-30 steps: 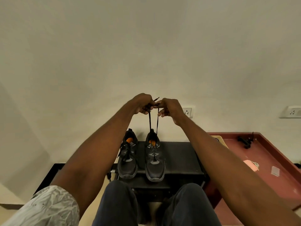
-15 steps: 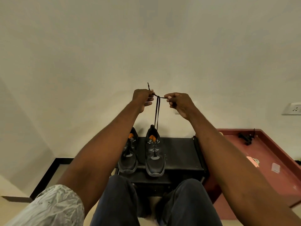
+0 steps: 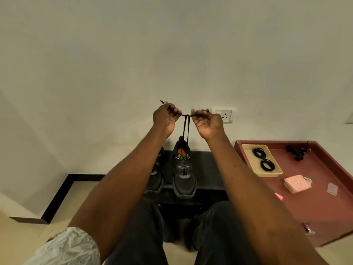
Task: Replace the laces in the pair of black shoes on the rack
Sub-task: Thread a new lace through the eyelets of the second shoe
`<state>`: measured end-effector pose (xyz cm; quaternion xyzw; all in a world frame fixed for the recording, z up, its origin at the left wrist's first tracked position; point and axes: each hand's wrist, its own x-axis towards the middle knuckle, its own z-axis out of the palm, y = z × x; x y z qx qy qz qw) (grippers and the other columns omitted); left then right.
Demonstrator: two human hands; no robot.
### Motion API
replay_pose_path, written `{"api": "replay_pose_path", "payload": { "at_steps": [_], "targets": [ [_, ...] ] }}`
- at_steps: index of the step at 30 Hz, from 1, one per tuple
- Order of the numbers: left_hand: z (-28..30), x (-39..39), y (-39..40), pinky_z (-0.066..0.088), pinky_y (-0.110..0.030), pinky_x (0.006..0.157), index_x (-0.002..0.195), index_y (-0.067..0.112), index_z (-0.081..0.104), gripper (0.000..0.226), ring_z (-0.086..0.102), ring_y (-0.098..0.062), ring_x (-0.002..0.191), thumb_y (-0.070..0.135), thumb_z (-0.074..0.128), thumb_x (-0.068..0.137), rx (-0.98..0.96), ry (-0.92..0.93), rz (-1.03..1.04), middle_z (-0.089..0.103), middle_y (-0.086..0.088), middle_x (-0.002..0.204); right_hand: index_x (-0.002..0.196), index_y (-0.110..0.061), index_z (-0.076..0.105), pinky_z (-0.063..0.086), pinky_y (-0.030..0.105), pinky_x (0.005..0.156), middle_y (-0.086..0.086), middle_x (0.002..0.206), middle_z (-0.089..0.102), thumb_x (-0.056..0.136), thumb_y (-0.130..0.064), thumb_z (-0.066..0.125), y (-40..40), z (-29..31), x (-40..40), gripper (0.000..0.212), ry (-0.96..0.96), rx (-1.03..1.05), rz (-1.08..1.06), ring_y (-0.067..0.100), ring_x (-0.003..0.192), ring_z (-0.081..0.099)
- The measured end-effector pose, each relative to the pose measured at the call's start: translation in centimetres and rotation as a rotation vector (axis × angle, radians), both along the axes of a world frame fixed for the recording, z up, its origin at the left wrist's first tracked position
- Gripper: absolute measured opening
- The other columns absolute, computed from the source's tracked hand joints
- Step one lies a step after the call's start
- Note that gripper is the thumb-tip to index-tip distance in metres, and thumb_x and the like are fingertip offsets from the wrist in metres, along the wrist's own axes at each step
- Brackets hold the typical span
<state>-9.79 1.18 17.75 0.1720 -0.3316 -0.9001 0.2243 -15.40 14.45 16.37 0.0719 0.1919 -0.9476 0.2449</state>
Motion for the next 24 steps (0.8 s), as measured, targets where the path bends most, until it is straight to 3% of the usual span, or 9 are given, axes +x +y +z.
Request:
{"api": "replay_pose_path", "payload": {
  "at_steps": [2,4,7,9,11,15,18,20,24],
  "targets": [
    [-0.6,0.3,-1.4,0.036,-0.025,0.049,0.084,0.009,0.054,0.024,0.039,-0.012,0.050,0.013,0.043,0.105,-0.359,-0.116,-0.034,0.046,0.000,0.062,0.073,-0.012,0.048,0.033,0.023,0.042,-0.003,0.046,0.035,0.096,0.000,0.030,0.9,-0.5,-0.8,0.031,0.099,0.214,-0.023,0.011,0.035,0.031],
    [-1.2,0.9,-3.3,0.038,-0.026,0.058,0.099,0.012,0.060,0.014,0.049,-0.013,0.063,0.019,0.049,0.102,-1.047,-0.319,-0.083,0.057,0.001,0.076,0.070,-0.012,0.053,0.020,0.019,0.039,-0.007,0.044,0.035,0.090,-0.006,0.042,2.2,-0.9,-1.6,0.024,0.366,0.642,-0.053,0.010,0.035,0.025],
    [-2.9,1.3,-5.1,0.043,-0.033,0.092,0.120,0.024,0.065,0.033,0.062,-0.021,0.106,0.046,0.058,0.096,-1.905,-0.496,-0.380,0.069,-0.002,0.117,0.086,-0.012,0.074,0.044,0.026,0.061,-0.007,0.076,0.068,0.091,-0.031,0.065,3.6,-1.6,-2.7,0.022,1.063,1.525,0.066,0.011,0.068,0.060],
    [-4.0,1.3,-5.3,0.033,-0.040,0.100,0.110,0.023,0.070,0.038,0.060,-0.024,0.112,0.054,0.050,0.099,-2.316,-0.669,-0.557,0.068,0.000,0.104,0.109,-0.019,0.076,0.049,0.034,0.082,0.001,0.108,0.071,0.088,-0.054,0.068,3.6,-2.8,-3.1,0.041,1.427,2.053,0.355,0.021,0.101,0.064],
    [-5.3,1.1,-5.5,0.029,-0.042,0.099,0.093,0.019,0.068,0.041,0.060,-0.026,0.106,0.048,0.041,0.104,-2.436,-0.815,-0.546,0.063,-0.001,0.089,0.116,-0.017,0.071,0.049,0.037,0.084,0.007,0.116,0.068,0.093,-0.054,0.061,3.7,-4.7,-3.5,0.044,1.515,2.361,0.476,0.029,0.107,0.062],
    [-8.8,0.8,-6.7,0.039,-0.041,0.096,0.094,0.007,0.066,0.043,0.055,-0.033,0.107,0.041,0.041,0.104,-1.821,-0.976,-0.391,0.064,-0.014,0.106,0.102,0.000,0.069,0.039,0.034,0.078,0.017,0.107,0.065,0.103,-0.035,0.048,4.5,-7.8,-4.1,0.040,1.117,2.145,0.350,0.036,0.102,0.059],
    [-11.5,0.5,-6.0,0.043,-0.033,0.068,0.079,0.006,0.061,0.034,0.055,-0.033,0.086,0.027,0.051,0.103,-0.799,-0.640,-0.177,0.063,-0.010,0.079,0.074,-0.006,0.058,0.035,0.033,0.067,0.010,0.077,0.055,0.102,-0.023,0.049,3.3,-9.6,-3.5,0.034,0.595,1.554,0.235,0.025,0.076,0.049],
    [-12.4,0.5,-4.8,0.048,-0.035,0.081,0.073,0.010,0.055,0.035,0.065,-0.030,0.089,0.022,0.047,0.105,-0.248,-0.418,-0.056,0.067,-0.008,0.076,0.070,-0.010,0.054,0.032,0.027,0.055,0.006,0.068,0.051,0.102,-0.018,0.049,1.8,-11.2,-2.8,0.033,0.240,1.053,0.107,0.018,0.064,0.046],
    [-13.5,-0.3,-2.3,0.048,-0.049,0.096,0.073,0.010,0.044,0.040,0.064,-0.029,0.080,0.022,0.033,0.110,0.338,-0.089,0.037,0.067,-0.014,0.065,0.069,-0.016,0.043,0.042,0.035,0.075,0.010,0.076,0.071,0.107,-0.022,0.034,0.1,-13.1,-2.1,0.039,-0.139,0.374,0.029,0.025,0.085,0.067]
  ]
}}
